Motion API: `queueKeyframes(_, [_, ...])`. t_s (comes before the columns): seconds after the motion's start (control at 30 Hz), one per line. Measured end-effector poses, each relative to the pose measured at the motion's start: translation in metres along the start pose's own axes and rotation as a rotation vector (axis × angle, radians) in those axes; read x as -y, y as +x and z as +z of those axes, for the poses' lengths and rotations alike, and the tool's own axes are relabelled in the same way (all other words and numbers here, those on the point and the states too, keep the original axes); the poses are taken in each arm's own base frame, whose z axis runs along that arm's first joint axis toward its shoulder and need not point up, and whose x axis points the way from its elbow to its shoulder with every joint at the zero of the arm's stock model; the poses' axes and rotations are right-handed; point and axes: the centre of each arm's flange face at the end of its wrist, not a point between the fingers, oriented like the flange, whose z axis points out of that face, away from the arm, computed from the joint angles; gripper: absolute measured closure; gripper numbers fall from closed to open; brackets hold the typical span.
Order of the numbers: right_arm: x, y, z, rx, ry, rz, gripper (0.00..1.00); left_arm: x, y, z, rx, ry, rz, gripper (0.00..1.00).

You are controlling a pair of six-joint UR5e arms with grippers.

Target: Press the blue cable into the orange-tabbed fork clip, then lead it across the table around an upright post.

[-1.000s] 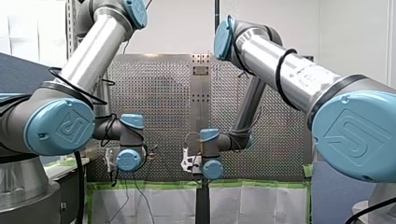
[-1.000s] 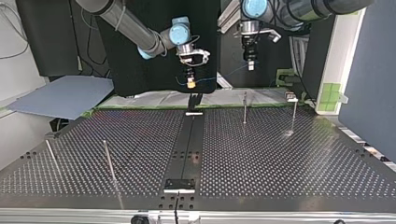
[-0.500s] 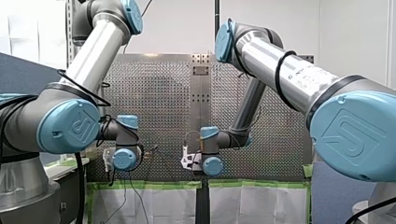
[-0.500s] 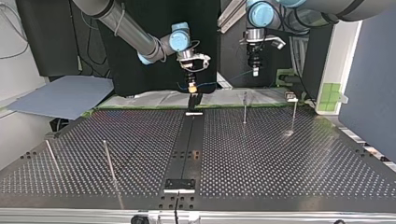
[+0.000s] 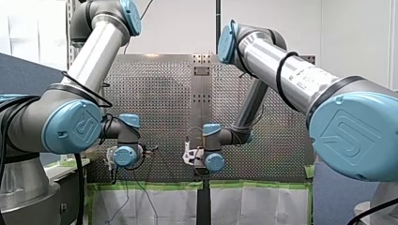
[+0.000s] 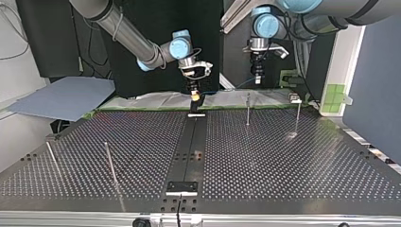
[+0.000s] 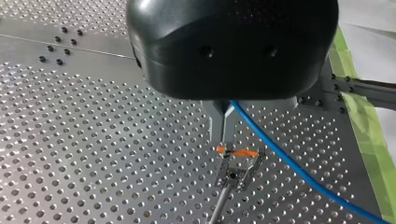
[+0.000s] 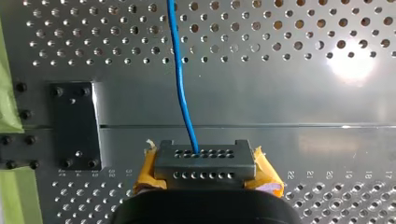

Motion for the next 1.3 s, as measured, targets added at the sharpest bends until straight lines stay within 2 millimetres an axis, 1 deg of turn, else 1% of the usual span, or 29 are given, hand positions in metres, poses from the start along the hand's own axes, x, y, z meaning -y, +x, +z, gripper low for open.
queueKeyframes(0.1, [-0.003, 0.002, 0.003, -0.011, 0.013, 0.011, 1.00, 0.001, 0.003, 0.006, -0.015, 0.007, -0.002, 1.00])
queueKeyframes(0.33, [-0.009, 0.002, 0.006, -0.011, 0.019, 0.015, 1.00, 0.002, 0.021, 0.023, -0.056, 0.003, -0.004, 1.00])
queueKeyframes(0.53, [-0.011, 0.001, 0.006, -0.004, 0.017, 0.012, 1.00, -0.001, 0.038, 0.031, -0.064, -0.002, -0.034, 1.00])
queueKeyframes(0.63, [-0.011, -0.001, 0.006, -0.004, 0.017, 0.012, 1.00, -0.001, 0.043, 0.035, -0.068, -0.004, -0.038, 1.00])
queueKeyframes(0.9, [-0.012, -0.019, 0.006, 0.014, 0.021, 0.007, 1.00, -0.004, 0.040, 0.049, -0.064, -0.016, -0.043, 1.00])
queueKeyframes(1.03, [-0.012, -0.019, 0.008, 0.010, 0.023, 0.005, 1.00, -0.007, 0.037, 0.056, -0.052, -0.026, -0.053, 1.00])
queueKeyframes(1.3, [-0.009, -0.017, 0.011, 0.003, 0.036, 0.002, 1.00, -0.013, 0.034, 0.063, -0.040, -0.039, -0.064, 1.00])
